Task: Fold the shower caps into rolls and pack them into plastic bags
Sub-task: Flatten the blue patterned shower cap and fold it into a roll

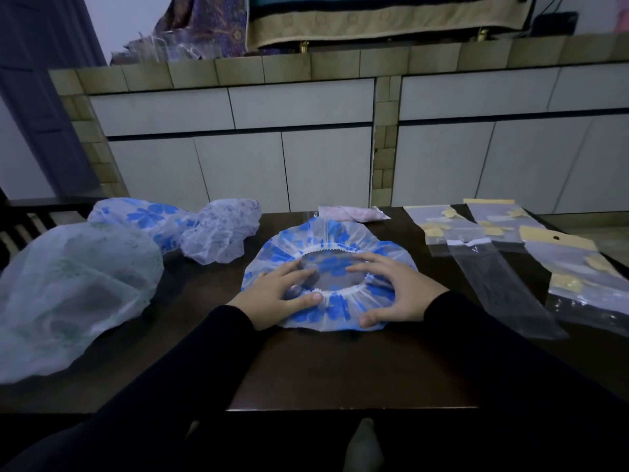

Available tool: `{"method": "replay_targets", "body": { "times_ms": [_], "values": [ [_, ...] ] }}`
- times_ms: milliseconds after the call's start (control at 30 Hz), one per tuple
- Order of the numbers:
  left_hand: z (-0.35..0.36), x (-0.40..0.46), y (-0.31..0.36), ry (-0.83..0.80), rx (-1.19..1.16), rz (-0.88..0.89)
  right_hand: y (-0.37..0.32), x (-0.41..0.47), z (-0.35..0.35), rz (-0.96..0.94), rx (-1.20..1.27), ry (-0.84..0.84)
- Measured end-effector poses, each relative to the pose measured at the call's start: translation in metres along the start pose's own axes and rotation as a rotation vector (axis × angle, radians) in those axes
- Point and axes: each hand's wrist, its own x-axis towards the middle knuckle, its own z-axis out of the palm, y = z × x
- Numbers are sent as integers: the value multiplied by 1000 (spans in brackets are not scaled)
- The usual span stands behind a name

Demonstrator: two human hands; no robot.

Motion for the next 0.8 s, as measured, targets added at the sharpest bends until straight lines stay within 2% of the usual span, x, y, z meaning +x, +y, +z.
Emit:
{"method": "replay_targets", "body": {
  "times_ms": [67, 167, 300, 367, 467, 533, 667, 800],
  "values": [
    [-2, -2, -5, 5, -5, 11, 3, 0, 0, 18, 37, 65],
    [-4, -4, -7, -9, 12, 42, 5, 6, -1, 115, 31, 71],
    [-9, -4, -10, -110, 91, 105, 5, 2, -4, 23, -13, 182],
    [-13, -3, -14, -148, 82, 76, 6, -2, -7, -29, -23, 133],
    [-16, -2, -13, -148, 7, 33, 7, -5, -13, -5, -28, -72],
    [-17, -1, -12, -144, -29, 22, 7, -5, -14, 3, -31, -101],
    [-18, 2, -15, -136, -73, 34, 11, -3, -8, 7, 69, 98],
    [-16, -2, -20, -25, -299, 31, 12, 4, -7, 165, 125, 357]
  ]
}}
